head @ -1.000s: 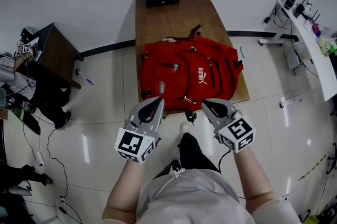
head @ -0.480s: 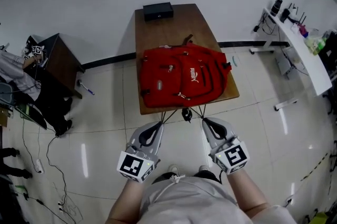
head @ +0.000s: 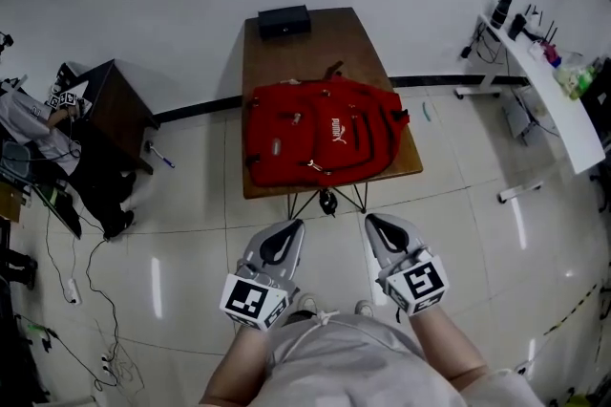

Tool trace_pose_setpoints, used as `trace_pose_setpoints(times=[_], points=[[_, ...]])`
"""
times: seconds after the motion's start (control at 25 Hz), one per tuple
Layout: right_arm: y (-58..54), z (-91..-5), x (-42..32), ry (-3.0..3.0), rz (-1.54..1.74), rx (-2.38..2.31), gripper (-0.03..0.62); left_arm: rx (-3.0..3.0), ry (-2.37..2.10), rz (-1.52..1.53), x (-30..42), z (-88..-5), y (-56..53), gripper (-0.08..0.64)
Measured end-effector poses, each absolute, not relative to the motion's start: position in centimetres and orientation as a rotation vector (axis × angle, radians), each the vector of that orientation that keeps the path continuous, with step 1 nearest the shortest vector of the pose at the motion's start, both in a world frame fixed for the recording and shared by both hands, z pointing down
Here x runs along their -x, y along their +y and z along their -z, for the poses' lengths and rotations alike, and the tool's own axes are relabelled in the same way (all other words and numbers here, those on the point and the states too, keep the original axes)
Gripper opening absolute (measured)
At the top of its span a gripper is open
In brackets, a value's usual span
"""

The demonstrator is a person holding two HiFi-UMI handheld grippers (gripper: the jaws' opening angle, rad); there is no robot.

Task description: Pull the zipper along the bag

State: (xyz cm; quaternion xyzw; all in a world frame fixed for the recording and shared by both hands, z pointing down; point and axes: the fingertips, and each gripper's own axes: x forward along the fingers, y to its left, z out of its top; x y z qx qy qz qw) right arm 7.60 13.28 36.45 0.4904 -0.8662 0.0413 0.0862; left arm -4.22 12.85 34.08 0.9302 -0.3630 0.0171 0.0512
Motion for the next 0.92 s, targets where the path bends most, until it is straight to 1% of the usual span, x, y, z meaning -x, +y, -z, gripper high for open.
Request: trace_pose_setpoints(times=[0.28,0.92], points=[[14.1,-36.0,-9.7,-2.607,-0.117,-1.440,0.005,-2.827,-1.113,-0.062,1.6,-34.2,14.0,0.008],[14.4,-36.2,-12.0,-2.621,-0.106,-1.422,0.005,-2.830,-1.133,-0.058,-0.8,-34.3,14.3,0.008]])
